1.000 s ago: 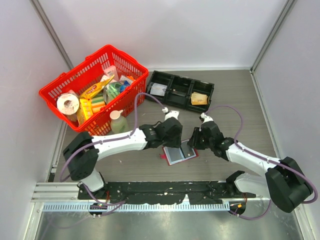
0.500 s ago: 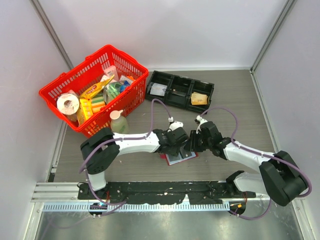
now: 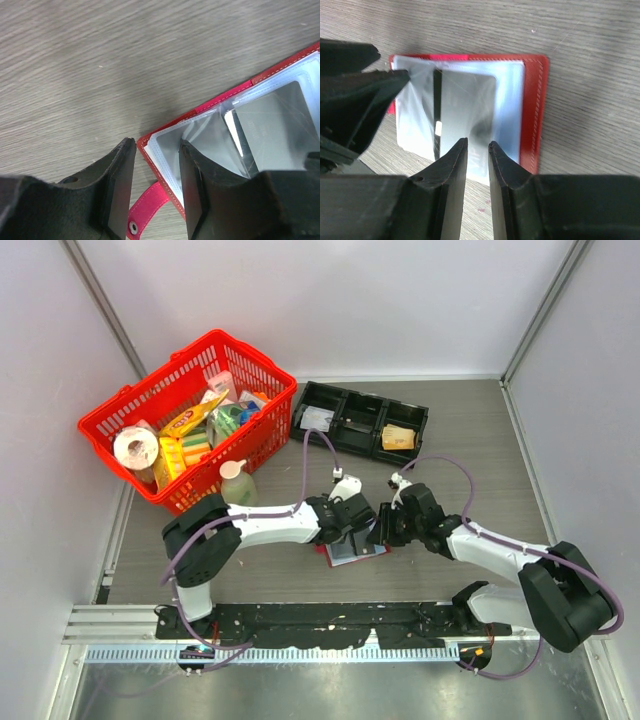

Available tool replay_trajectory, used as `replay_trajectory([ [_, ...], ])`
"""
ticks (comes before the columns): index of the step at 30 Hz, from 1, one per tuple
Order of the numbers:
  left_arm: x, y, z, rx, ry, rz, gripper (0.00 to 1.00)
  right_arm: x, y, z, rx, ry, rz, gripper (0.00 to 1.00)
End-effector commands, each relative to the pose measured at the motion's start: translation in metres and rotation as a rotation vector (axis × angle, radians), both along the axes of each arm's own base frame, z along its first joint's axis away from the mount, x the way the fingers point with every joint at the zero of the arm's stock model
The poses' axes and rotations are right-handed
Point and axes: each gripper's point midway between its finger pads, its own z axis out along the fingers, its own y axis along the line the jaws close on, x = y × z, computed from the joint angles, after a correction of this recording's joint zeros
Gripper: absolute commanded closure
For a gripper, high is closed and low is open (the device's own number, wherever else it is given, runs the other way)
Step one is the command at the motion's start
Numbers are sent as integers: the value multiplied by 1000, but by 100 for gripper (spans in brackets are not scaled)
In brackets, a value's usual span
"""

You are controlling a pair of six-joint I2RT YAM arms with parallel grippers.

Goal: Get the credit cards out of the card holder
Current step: Remove the credit card from the card holder.

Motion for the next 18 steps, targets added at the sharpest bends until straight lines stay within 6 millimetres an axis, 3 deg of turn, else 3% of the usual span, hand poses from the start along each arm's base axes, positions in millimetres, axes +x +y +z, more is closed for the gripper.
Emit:
replay_trajectory([
  [1, -4, 58, -11, 206, 16, 22, 55, 11, 6, 20, 29, -47, -7, 71],
  [14, -5, -1, 77, -310, -43, 45, 50, 26, 15, 37, 34, -111, 39, 75],
  [18, -8, -14, 77, -447, -23, 74, 51, 35, 20, 39, 21, -129, 63, 75],
])
